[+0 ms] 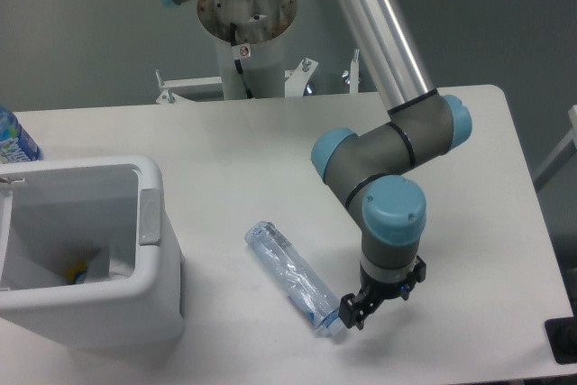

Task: Place the trash in the trash can

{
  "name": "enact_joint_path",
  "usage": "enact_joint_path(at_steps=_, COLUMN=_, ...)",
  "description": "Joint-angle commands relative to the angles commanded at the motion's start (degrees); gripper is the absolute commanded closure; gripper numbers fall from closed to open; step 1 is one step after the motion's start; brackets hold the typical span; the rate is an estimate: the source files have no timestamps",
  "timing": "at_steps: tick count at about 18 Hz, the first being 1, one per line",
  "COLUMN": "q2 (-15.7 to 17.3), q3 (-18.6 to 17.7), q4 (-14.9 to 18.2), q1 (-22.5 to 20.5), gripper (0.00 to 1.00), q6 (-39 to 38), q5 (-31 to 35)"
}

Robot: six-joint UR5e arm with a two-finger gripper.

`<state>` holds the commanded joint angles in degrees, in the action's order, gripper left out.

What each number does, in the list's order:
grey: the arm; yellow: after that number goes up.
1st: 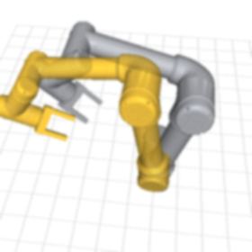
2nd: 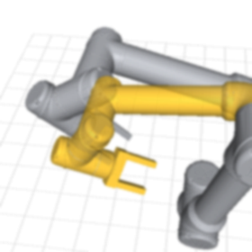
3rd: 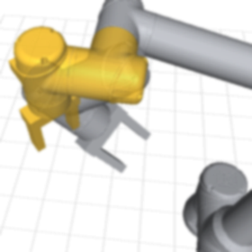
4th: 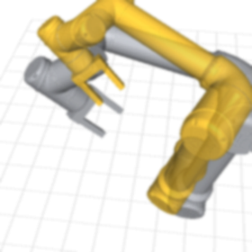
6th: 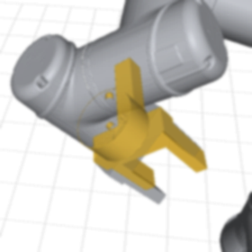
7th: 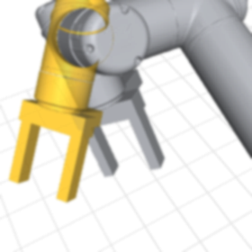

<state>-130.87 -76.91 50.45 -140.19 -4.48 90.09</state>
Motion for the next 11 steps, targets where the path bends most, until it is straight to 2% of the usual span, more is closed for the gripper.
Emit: enact_joint_path(at_steps=11, q2=-1.49, q3=0.35, q4=-0.7, q1=3.43, gripper=0.0, q6=-2.29, q5=0.26)
